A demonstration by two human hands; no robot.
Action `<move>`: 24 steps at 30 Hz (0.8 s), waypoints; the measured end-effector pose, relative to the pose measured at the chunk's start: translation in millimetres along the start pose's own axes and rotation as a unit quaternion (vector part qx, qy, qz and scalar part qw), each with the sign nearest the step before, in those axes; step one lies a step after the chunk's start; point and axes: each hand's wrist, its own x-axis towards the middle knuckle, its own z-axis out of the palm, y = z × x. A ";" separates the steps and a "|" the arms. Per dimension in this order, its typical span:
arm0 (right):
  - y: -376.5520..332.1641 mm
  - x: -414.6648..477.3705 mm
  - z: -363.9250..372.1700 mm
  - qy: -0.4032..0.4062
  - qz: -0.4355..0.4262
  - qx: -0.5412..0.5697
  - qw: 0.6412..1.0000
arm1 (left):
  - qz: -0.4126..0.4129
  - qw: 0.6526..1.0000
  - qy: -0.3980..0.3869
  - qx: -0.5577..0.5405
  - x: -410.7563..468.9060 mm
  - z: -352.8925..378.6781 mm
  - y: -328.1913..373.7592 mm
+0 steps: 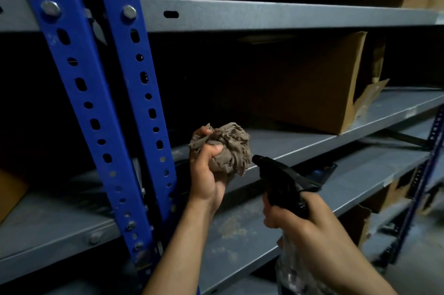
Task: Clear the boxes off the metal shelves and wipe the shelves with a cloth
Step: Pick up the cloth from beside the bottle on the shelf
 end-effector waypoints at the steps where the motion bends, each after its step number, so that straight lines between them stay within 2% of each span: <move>1: 0.1 -0.4 -0.7 -0.007 0.000 0.004 1.000 | 0.009 1.000 0.000 0.005 0.0 -0.1 0.2; 10: 12.7 10.8 2.1 -0.001 0.012 -0.031 0.999 | 0.016 0.999 -0.012 0.033 -3.1 5.6 0.5; 13: 15.9 22.7 -7.9 0.061 0.008 0.047 0.997 | 0.020 0.997 0.021 0.065 -5.6 9.9 5.4; 15: 5.8 37.1 -18.3 0.099 -0.049 0.067 0.992 | 0.030 0.995 0.053 0.084 -7.3 17.3 9.8; 18: -21.6 65.6 -28.3 0.164 -0.127 0.111 0.972 | 0.094 0.976 0.095 0.173 -6.2 32.9 21.3; 21: -52.5 101.2 -33.3 0.232 -0.170 0.146 0.946 | 0.182 0.950 0.091 0.236 -2.8 45.5 33.5; 24: -73.3 140.3 -26.6 0.236 -0.185 0.142 0.943 | 0.234 0.928 0.111 0.267 -2.8 52.2 39.6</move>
